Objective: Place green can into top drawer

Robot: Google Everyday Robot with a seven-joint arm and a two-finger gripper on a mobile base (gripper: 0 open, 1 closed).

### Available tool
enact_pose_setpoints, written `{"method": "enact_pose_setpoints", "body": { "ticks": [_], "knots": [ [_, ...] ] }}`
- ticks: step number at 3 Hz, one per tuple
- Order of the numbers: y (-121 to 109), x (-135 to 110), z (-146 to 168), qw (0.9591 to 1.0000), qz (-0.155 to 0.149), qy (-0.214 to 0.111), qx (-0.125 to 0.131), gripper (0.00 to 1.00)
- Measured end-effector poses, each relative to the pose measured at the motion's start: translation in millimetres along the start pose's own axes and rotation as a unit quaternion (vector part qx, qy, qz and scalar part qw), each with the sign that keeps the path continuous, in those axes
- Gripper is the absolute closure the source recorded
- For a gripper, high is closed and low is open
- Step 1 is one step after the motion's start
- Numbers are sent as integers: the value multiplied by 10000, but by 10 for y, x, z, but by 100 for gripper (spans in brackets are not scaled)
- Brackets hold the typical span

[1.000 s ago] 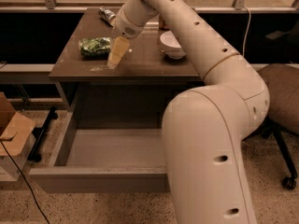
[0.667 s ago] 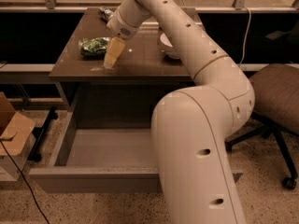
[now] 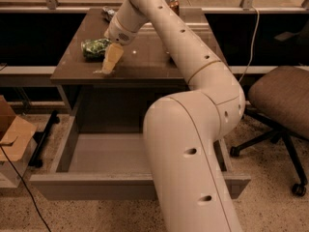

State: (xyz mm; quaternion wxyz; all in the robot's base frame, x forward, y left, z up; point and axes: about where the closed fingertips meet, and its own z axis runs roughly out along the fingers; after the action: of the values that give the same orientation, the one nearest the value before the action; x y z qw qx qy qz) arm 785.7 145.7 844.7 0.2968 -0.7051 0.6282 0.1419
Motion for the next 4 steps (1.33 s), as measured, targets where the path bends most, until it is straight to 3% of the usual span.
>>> {"method": "enact_pose_setpoints", "body": {
  "ticks": [2,3,4],
  "knots": [
    [38,19,70,9999,51,70,-137,61],
    [24,36,-22,9999,144,31,-55,84],
    [4,48,-142,9997,228,-7,67,80]
  ]
}}
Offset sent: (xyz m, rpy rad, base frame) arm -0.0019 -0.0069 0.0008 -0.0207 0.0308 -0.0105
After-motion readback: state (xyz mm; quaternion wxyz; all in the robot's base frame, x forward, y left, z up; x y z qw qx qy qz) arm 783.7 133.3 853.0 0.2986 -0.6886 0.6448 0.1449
